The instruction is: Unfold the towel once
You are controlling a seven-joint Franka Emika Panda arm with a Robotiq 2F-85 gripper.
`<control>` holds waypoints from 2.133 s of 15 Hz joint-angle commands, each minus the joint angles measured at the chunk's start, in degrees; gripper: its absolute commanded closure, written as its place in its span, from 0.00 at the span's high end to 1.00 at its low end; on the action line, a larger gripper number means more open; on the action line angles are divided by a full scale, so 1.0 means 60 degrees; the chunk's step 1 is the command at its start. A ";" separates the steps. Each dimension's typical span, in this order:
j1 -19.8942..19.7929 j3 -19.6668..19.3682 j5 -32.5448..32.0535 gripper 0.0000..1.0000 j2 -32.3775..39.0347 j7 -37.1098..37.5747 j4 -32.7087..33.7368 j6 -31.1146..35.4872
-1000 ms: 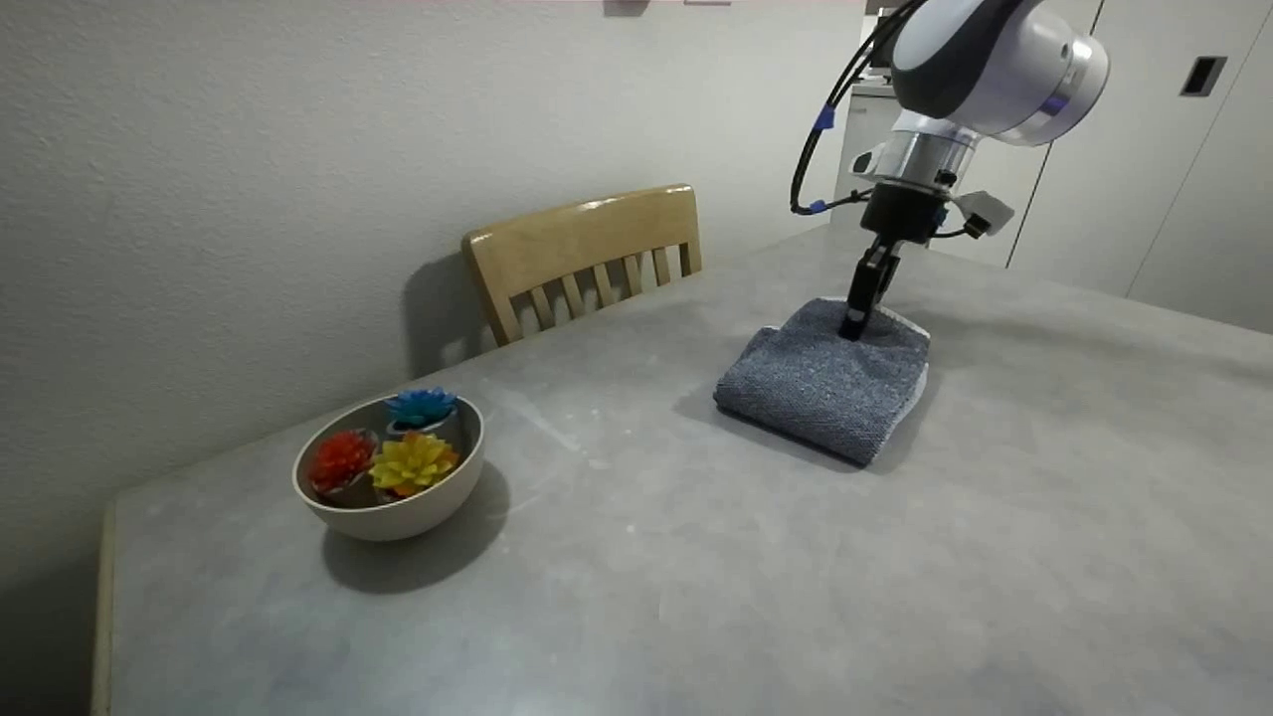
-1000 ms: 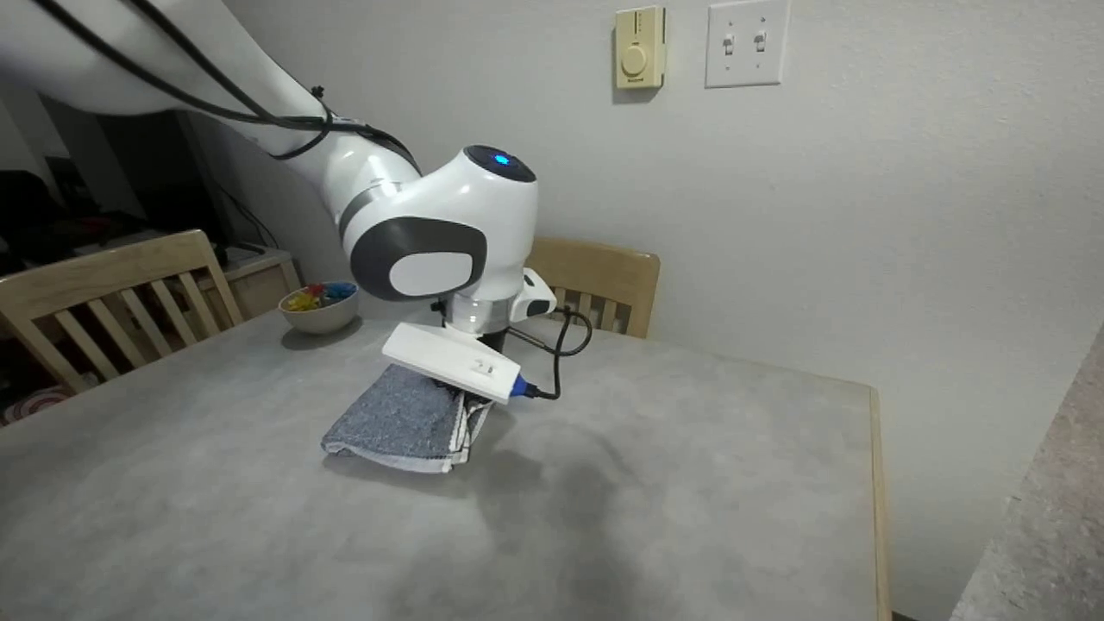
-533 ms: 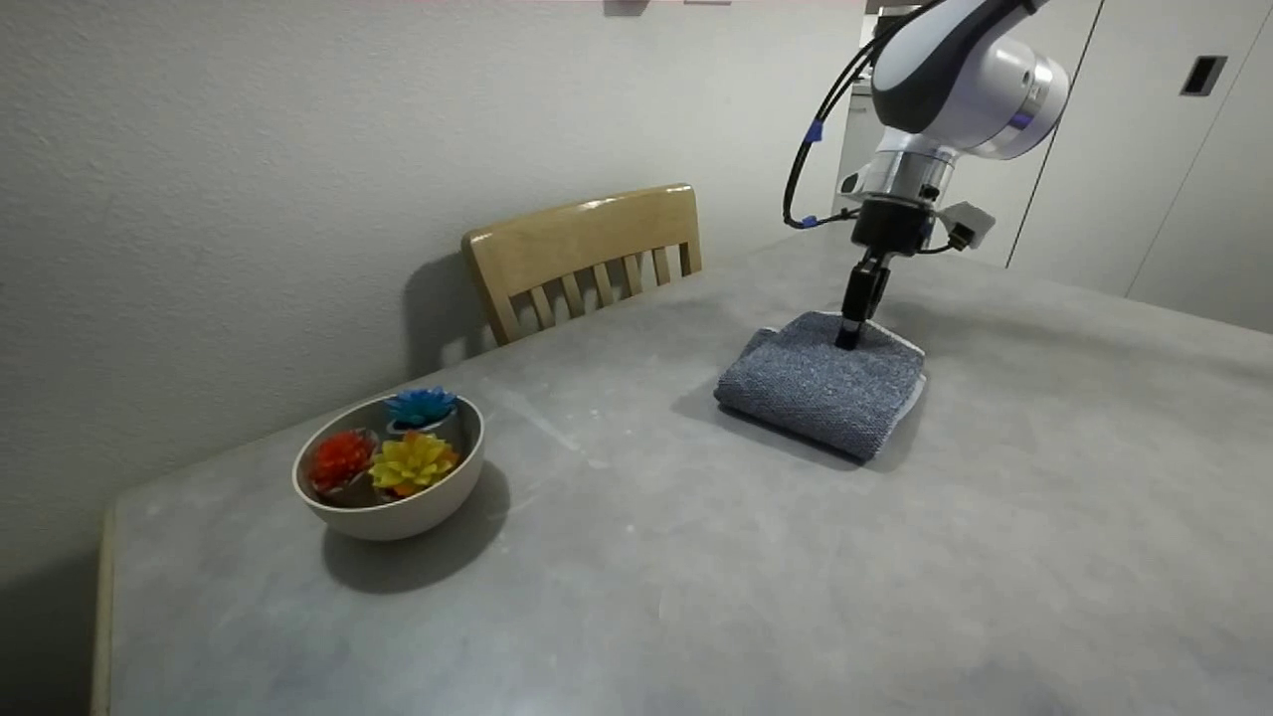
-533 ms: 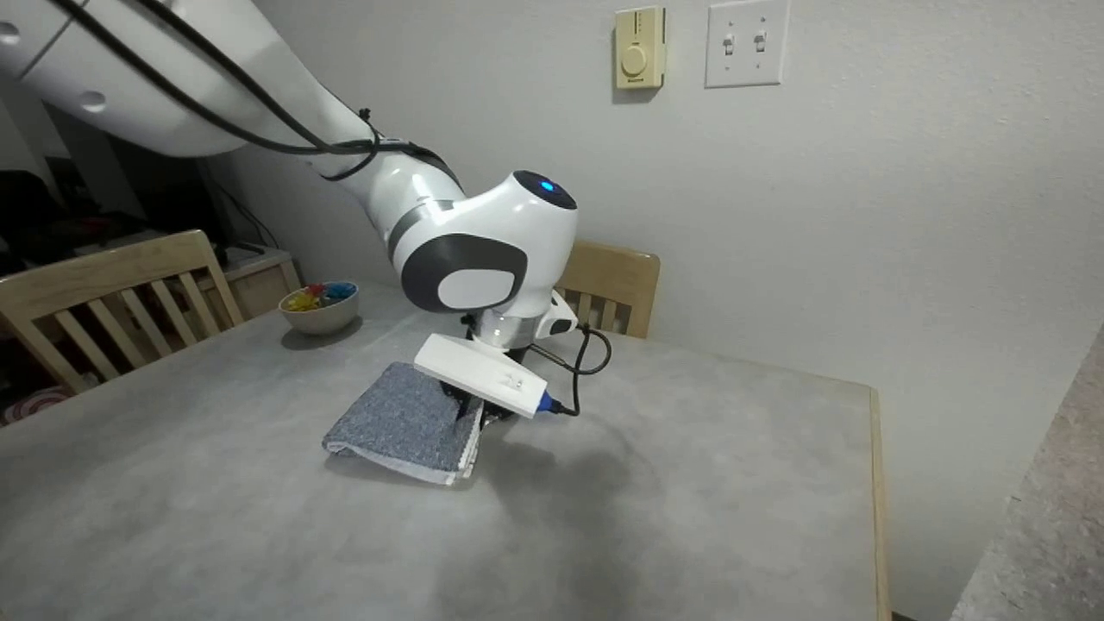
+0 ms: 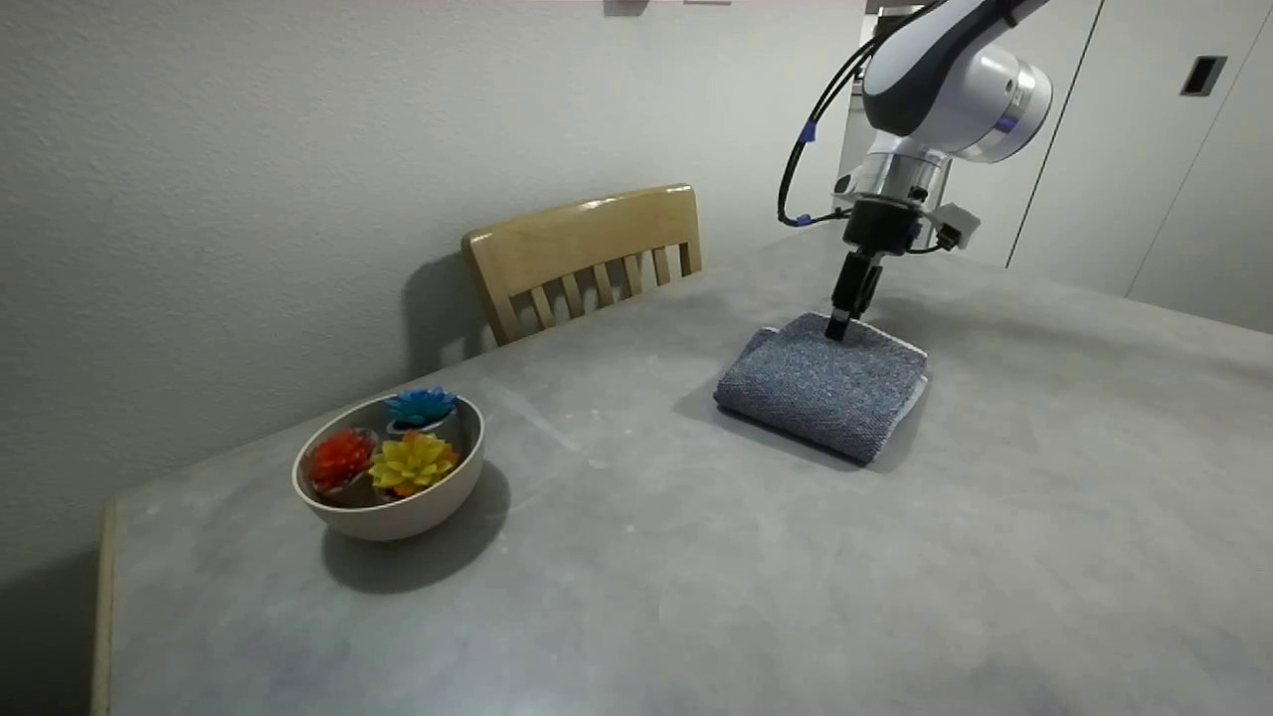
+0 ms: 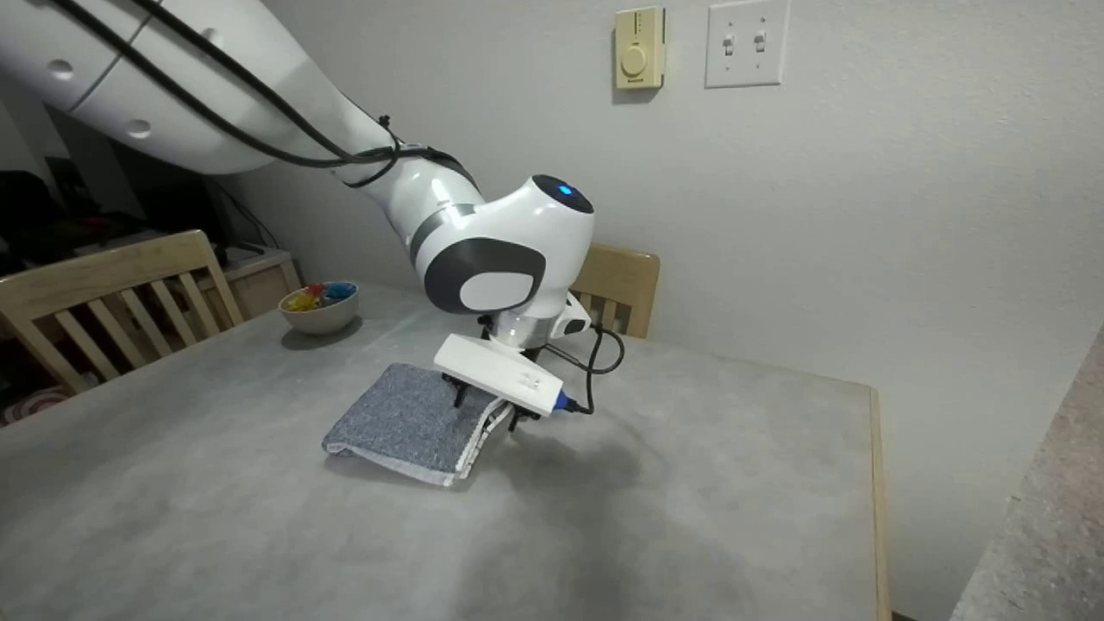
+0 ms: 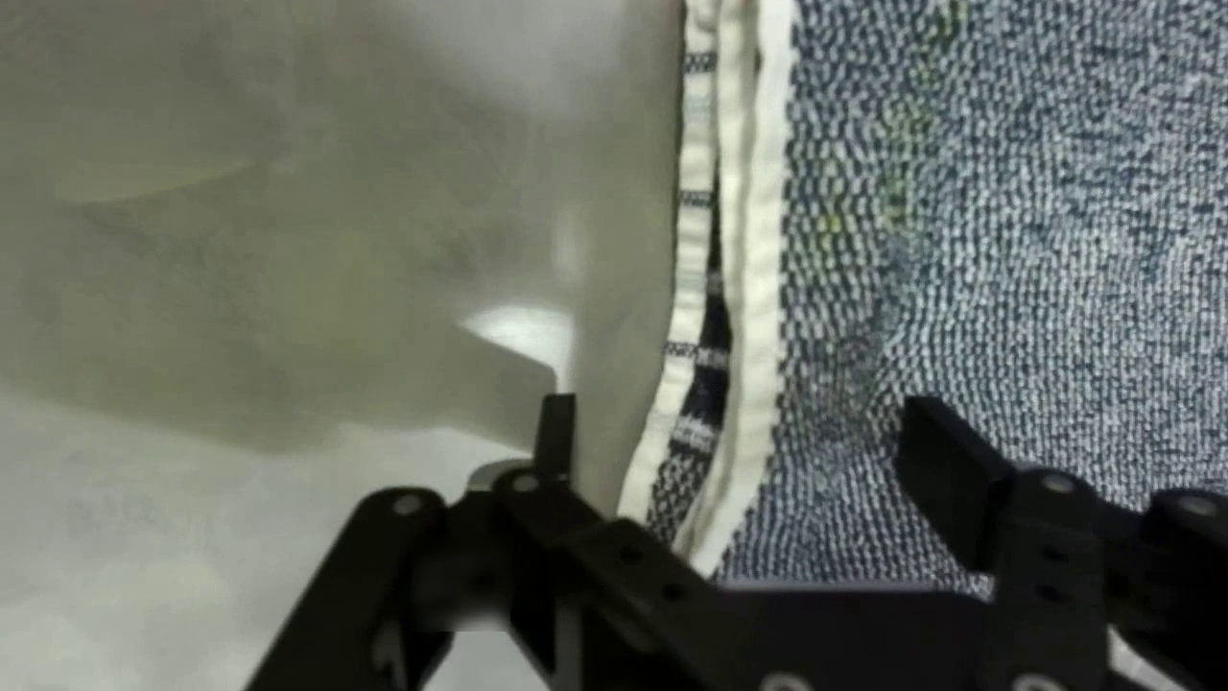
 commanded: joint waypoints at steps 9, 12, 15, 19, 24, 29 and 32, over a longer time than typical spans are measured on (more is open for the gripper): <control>-0.0062 -0.0095 0.0014 0.98 0.0141 -0.0177 0.0542 -0.0479; -0.0083 -0.0108 0.0041 0.93 0.0228 -0.0173 0.0689 -0.0690; -0.0076 -0.0152 0.0035 0.66 0.0322 -0.0161 0.0823 -0.0896; -0.0082 -0.0171 0.0027 0.38 0.0419 -0.0186 0.0949 -0.1068; -0.0046 -0.0202 0.0047 0.03 0.0299 -0.0119 0.0824 -0.1089; 0.0084 -0.0252 0.0045 0.01 -0.0325 -0.0029 -0.0114 -0.0391; 0.0096 -0.0137 0.0129 0.01 -0.0886 -0.0259 -0.0978 0.0070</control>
